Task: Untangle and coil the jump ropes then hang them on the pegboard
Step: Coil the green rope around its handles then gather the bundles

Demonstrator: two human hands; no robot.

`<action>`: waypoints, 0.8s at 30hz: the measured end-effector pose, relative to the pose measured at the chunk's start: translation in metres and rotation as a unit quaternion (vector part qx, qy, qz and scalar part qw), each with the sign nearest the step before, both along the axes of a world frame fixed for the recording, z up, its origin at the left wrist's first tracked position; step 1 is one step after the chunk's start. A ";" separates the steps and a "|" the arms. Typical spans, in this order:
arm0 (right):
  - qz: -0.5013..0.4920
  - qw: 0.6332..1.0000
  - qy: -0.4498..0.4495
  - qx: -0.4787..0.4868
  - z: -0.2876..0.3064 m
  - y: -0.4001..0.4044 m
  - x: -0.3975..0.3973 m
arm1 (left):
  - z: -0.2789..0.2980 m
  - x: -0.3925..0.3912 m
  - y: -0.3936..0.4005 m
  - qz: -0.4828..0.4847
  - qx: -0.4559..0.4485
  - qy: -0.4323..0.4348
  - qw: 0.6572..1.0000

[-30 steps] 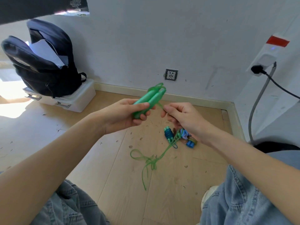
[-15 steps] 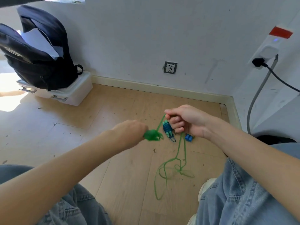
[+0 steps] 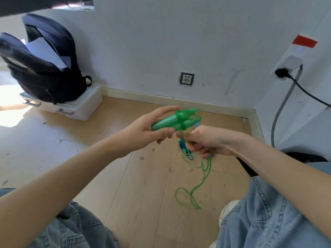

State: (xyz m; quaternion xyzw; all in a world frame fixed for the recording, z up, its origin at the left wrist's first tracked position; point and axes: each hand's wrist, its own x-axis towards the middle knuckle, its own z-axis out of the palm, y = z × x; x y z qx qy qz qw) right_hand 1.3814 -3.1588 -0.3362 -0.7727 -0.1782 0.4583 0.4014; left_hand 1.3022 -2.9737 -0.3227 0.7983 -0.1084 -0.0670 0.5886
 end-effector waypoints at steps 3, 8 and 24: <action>0.011 1.000 -0.005 0.027 -0.002 -0.001 -0.003 | 0.000 0.004 0.002 0.014 -0.100 0.049 0.994; -0.081 0.975 0.023 0.206 0.000 0.000 0.002 | 0.001 0.013 0.009 0.035 -0.148 0.125 0.980; -0.084 0.978 0.024 0.192 0.014 0.006 0.001 | -0.034 0.019 0.015 0.107 0.485 0.071 0.865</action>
